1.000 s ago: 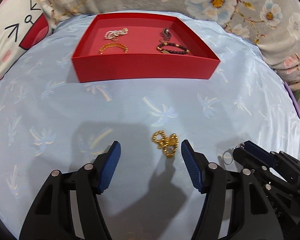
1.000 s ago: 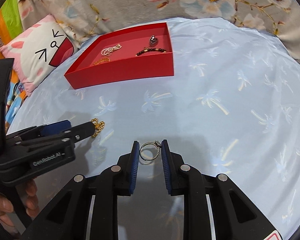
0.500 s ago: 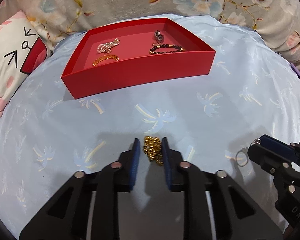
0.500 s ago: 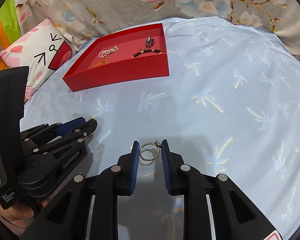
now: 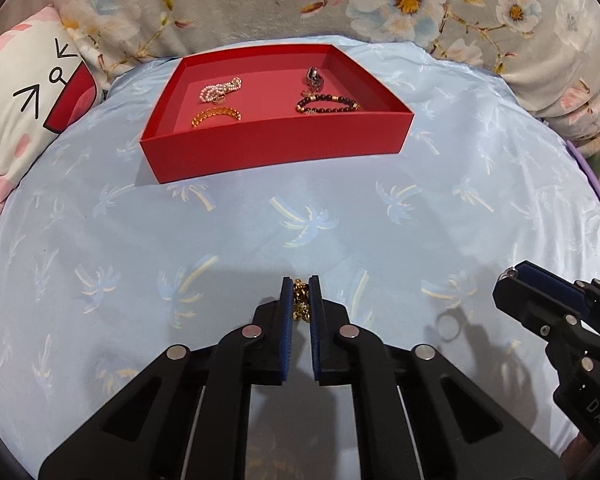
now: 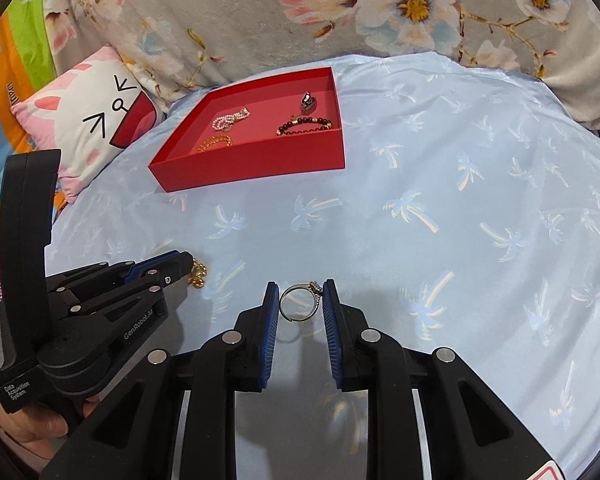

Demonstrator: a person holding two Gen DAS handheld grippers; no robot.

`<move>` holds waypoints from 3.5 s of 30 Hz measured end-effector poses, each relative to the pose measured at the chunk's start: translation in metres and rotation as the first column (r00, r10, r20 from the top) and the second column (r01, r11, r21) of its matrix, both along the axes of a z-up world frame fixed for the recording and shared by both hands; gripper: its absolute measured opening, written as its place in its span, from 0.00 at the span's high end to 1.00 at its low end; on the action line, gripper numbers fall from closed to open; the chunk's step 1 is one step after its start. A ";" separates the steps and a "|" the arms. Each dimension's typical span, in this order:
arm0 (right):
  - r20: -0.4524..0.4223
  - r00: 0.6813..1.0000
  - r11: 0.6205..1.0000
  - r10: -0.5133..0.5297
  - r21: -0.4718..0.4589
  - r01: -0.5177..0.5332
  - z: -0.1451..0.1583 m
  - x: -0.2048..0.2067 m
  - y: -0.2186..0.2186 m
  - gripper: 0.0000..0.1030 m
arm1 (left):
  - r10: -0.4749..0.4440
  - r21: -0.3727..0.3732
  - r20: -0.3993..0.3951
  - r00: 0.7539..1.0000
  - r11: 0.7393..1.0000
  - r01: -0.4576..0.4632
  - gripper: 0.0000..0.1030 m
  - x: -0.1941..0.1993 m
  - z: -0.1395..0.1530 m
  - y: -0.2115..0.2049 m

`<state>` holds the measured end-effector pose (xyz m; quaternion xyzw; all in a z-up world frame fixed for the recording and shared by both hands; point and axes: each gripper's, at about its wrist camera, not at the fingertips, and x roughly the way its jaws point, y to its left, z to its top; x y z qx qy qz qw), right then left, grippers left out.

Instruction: Organize jewelry

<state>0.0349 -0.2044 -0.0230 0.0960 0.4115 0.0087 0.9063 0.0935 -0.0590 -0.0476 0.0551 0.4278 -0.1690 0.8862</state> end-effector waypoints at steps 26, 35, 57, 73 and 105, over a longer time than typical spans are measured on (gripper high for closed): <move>0.178 0.978 0.994 0.108 -0.026 -0.105 0.081 0.079 0.016 0.80 | 0.089 -0.096 0.157 0.984 0.993 -0.075 0.94 0.066 0.106 0.048; 0.186 0.975 0.993 0.118 -0.034 -0.114 0.087 0.147 0.017 0.80 | 0.109 -0.088 0.170 0.979 0.992 -0.095 0.94 0.133 0.110 0.035; 0.092 0.991 0.995 0.101 -0.005 -0.101 0.042 0.268 0.010 0.80 | 0.128 -0.057 0.113 0.985 0.991 -0.122 0.94 0.230 0.066 0.007; 0.038 0.994 0.995 0.100 -0.030 -0.099 0.010 0.295 0.015 0.79 | 0.165 -0.031 0.076 0.983 0.986 -0.163 0.93 0.250 0.037 0.008; 0.097 0.995 0.999 0.032 -0.030 -0.030 0.048 0.110 0.019 0.54 | 0.164 -0.052 0.121 0.979 0.986 -0.159 0.54 0.091 0.074 0.025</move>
